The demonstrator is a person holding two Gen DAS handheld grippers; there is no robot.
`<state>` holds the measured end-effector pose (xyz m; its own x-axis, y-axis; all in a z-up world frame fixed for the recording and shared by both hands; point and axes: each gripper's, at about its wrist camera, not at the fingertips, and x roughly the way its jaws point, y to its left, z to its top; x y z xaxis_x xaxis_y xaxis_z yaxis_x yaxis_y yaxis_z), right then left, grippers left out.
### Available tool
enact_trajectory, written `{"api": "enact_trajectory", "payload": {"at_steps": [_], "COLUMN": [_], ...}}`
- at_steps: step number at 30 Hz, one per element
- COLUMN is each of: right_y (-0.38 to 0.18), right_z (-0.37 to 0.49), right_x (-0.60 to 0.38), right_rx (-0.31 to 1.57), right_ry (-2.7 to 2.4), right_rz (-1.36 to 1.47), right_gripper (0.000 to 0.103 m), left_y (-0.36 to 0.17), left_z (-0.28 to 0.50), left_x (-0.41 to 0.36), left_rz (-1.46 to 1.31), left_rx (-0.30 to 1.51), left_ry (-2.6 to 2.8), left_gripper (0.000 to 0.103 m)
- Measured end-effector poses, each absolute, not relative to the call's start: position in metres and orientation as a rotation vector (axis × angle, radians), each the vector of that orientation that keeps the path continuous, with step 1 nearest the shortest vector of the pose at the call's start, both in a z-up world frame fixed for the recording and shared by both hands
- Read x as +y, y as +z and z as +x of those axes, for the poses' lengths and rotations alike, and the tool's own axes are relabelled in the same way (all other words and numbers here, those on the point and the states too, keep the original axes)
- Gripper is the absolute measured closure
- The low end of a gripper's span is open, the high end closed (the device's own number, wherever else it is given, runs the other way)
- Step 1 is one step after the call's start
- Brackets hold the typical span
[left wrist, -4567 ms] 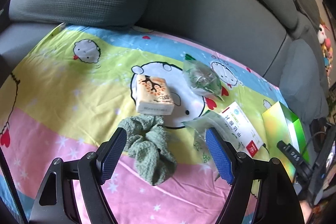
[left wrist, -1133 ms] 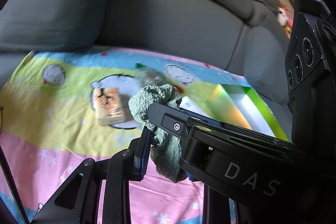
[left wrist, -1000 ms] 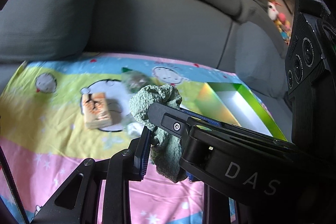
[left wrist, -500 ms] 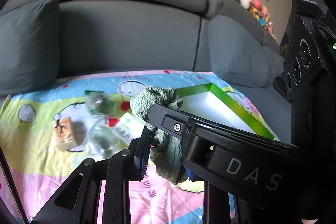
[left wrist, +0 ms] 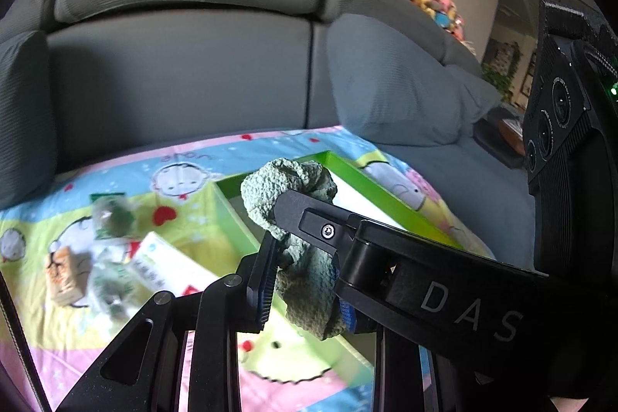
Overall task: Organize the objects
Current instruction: 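Carry the green cloth with the left tool into the green box and release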
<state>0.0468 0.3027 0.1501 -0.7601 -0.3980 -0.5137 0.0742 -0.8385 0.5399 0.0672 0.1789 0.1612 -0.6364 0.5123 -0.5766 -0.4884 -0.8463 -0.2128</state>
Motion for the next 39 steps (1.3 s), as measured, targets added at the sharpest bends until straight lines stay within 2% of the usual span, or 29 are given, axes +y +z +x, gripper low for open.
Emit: {"api": "enact_trajectory", "payload": {"at_steps": [16, 39], "right_y": [0.131, 0.107], "right_z": [0.064, 0.061], "right_x": [0.379, 0.41], "right_rx": [-0.937, -1.051], "right_ry": [-2.751, -2.796], "right_rz": [0.95, 1.079], "right_gripper": [0.072, 0.072], "left_y": [0.144, 0.119], "left_z": [0.062, 0.052], "left_x": [0.26, 0.287], "left_rz": [-0.89, -0.998], "left_rx": [0.014, -0.018], "left_ry": [2.253, 2.146], "left_gripper": [0.075, 0.075]}}
